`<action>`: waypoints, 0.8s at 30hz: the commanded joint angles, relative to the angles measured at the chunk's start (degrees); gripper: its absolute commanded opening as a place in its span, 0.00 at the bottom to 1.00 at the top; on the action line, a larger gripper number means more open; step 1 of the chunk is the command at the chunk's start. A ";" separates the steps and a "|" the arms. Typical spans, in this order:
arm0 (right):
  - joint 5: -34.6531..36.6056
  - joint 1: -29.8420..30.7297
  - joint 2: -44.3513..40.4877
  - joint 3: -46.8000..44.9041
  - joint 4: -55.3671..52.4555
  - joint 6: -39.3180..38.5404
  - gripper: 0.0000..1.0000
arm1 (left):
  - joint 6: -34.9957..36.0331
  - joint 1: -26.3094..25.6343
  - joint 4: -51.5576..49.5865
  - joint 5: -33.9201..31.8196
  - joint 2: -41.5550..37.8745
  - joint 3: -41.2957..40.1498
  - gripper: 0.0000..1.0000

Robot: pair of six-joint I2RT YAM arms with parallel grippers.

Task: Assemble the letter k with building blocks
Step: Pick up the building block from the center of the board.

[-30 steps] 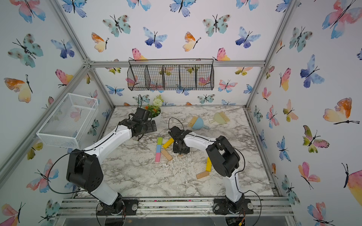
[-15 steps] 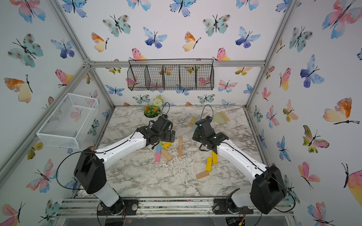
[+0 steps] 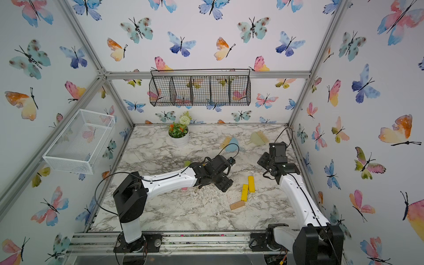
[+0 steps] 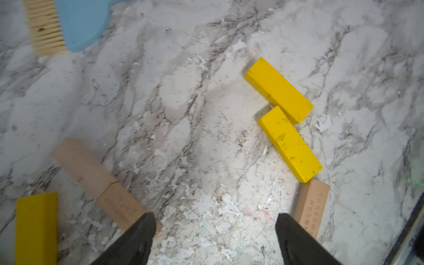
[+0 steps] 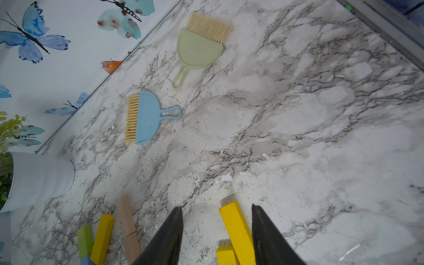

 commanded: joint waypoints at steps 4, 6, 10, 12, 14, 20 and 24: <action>-6.80 -5.38 -0.47 -2.11 -1.66 -4.34 0.51 | 8.24 -5.28 -3.92 5.63 5.63 4.35 0.85; -7.73 -6.43 -0.25 -2.24 -1.61 -4.74 0.51 | 9.06 -6.87 -4.43 4.96 7.57 4.99 0.85; -9.21 -6.89 0.19 -2.58 -1.30 -4.84 0.51 | 9.80 -8.99 -5.60 2.92 10.30 6.50 0.84; -9.56 -6.98 0.32 -2.78 -1.05 -4.86 0.51 | 10.00 -9.83 -6.71 1.92 11.92 7.65 0.82; -9.42 -6.98 0.40 -2.77 -1.18 -5.01 0.51 | 10.43 -10.54 -7.36 1.76 13.20 8.39 0.80; -9.31 -6.98 -0.03 -3.21 -0.95 -5.01 0.51 | 11.13 -11.30 -7.48 2.63 14.47 8.55 0.75; -9.39 -6.98 0.14 -3.49 -0.80 -5.10 0.51 | 11.80 -11.37 -7.49 3.85 14.54 8.55 0.69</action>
